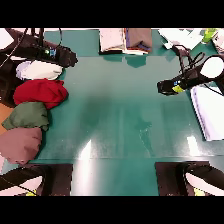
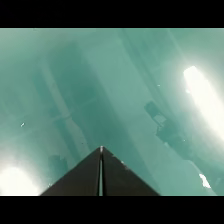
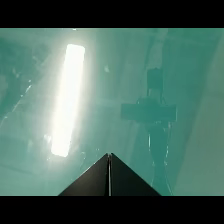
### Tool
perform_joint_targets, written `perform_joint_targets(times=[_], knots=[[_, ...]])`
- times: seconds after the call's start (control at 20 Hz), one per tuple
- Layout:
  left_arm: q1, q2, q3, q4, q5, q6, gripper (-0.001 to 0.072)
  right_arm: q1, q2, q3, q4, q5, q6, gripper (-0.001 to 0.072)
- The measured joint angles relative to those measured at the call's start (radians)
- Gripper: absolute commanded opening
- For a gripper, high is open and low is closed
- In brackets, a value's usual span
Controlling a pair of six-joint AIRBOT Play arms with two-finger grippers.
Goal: Fold the shirts.
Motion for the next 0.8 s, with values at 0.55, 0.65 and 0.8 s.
perform_joint_targets(times=[0.55, 0.65, 0.8], knots=[[0.000, 0.000, 0.000, 0.000, 0.000, 0.000, 0.0024, 0.000, 0.000, 0.000, 0.001, -0.003, 0.000, 0.0018], [0.000, 0.000, 0.000, -0.001, 0.003, 0.000, 0.0024, 0.000, 0.000, 0.000, 0.002, -0.003, 0.000, 0.0018], [0.000, -0.001, 0.000, 0.010, 0.062, 0.010, 0.0297, 0.000, 0.000, 0.000, 0.002, -0.003, 0.000, 0.0018]])
